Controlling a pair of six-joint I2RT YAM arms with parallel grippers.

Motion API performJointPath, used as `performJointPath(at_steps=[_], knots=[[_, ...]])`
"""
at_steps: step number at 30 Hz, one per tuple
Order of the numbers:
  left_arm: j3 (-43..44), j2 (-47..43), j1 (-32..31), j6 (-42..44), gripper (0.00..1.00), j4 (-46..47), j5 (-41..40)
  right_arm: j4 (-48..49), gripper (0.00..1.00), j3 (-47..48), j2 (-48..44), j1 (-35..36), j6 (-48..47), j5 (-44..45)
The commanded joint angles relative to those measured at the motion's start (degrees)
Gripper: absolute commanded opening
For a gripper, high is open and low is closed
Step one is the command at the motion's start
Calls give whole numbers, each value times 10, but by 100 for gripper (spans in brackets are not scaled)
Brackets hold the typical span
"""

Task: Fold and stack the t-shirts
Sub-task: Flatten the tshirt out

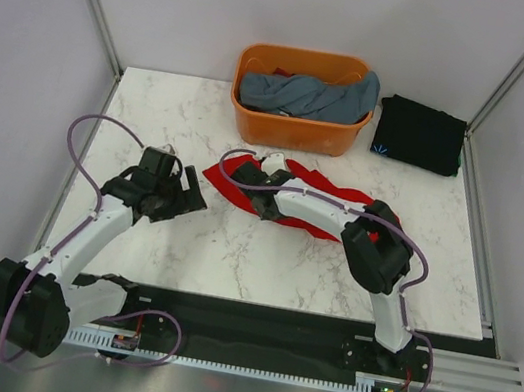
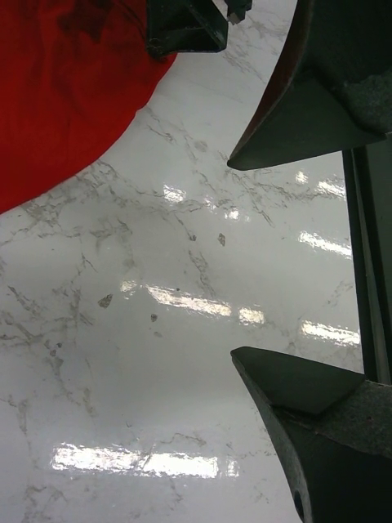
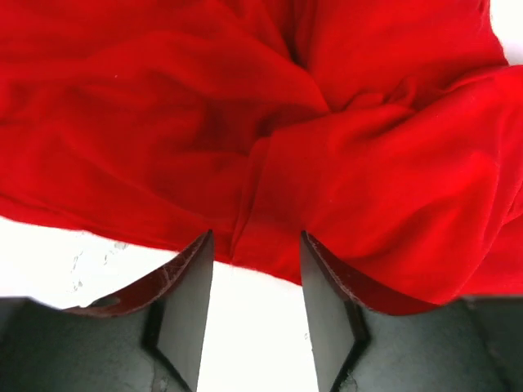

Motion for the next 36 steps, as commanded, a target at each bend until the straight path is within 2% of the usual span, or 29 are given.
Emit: performJointPath(at_steps=[1,9,13,18,19,22,25,32,36], knots=[[-6,-17,3,18,96,27,18,-13,53,24,16,-3,-9,31],[-20,-35,4,12,96,27,21,-1,47,-2,15,-2,-4,24],[-20,-40,4,10,96,26,24,1,33,-12,10,-2,-3,28],[-20,-44,5,9,95,26,25,6,22,-32,2,-2,0,24],[-20,-45,5,8,95,26,25,8,14,-36,0,-1,0,22],[-19,-45,5,8,95,25,25,14,0,-52,-15,-2,2,20],[-10,-41,6,11,96,22,19,14,0,-64,-50,-2,3,15],[44,-1,16,22,96,17,6,-28,0,-91,-205,-2,12,5],[72,47,16,20,96,31,6,-34,0,-149,-276,-2,22,-29]])
